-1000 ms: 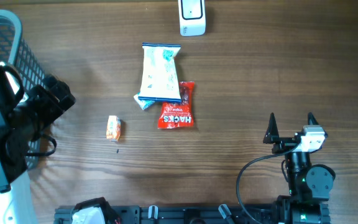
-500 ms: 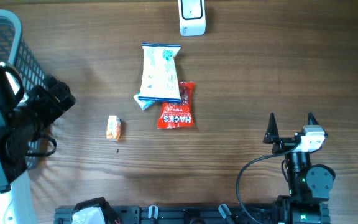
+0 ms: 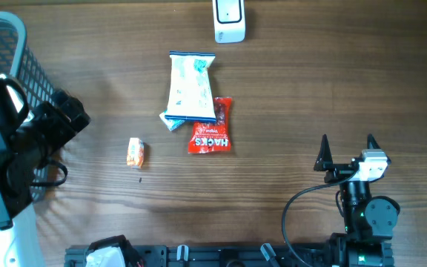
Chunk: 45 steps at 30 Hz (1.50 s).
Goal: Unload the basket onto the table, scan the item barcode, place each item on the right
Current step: 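Move the left gripper back toward the basket edge, then reach the right gripper toward the white wipes pack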
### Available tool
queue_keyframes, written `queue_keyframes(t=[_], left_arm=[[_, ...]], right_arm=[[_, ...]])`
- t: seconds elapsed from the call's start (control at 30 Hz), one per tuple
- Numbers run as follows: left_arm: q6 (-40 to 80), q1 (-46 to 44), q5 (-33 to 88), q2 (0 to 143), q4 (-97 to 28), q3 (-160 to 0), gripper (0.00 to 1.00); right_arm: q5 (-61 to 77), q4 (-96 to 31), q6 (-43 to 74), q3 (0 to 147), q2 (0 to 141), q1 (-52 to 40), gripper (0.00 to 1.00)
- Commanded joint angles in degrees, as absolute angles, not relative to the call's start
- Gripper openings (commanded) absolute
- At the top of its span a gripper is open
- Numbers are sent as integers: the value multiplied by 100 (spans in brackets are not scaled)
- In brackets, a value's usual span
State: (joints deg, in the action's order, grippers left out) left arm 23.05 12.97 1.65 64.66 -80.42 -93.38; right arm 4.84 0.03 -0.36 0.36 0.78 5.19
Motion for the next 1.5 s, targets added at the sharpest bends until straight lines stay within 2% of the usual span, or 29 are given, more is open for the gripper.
queue_keyframes(t=[0.0, 0.6, 0.7, 0.73, 0.83, 0.87, 0.9, 1.03, 1.1, 1.2, 1.33, 1.4, 1.47], left_arm=[[2298, 1286, 235, 6484, -8044, -9356, 100], [2298, 1286, 235, 6484, -8047, -9356, 100], [2298, 1286, 235, 6484, -8044, -9356, 100], [2298, 1286, 235, 6484, -8047, -9356, 100], [2298, 1286, 235, 6484, -8047, -9356, 100], [2298, 1286, 235, 6484, -8047, -9356, 100], [2298, 1286, 233, 6484, -8047, -9356, 100], [2298, 1286, 235, 6484, -8044, -9356, 100], [2298, 1286, 235, 6484, -8047, -9356, 100], [2298, 1286, 235, 6484, -8047, -9356, 100], [2298, 1286, 235, 6484, -8047, -9356, 100], [2298, 1286, 233, 6484, -8044, -9356, 100], [2298, 1286, 235, 6484, -8047, -9356, 100]], right_arm=[[443, 16, -115, 30, 54, 532, 100], [545, 69, -34, 30, 54, 532, 100], [2375, 357, 2379, 30, 54, 532, 100], [2495, 478, 3048, 30, 54, 532, 100], [2512, 513, 6296, 30, 54, 532, 100], [2591, 572, 6987, 30, 54, 532, 100], [2722, 755, 7135, 30, 54, 532, 100], [2980, 2550, 6716, 47, 56, 532, 100], [2941, 2727, 6434, 309, 148, 532, 100], [3076, 2182, 5516, 1186, 917, 532, 100], [4377, 1186, 3942, 3267, 3308, 532, 100], [5179, 178, 3208, 4663, 4759, 510, 100], [5393, -1098, 2351, 5999, 5986, 257, 100]])
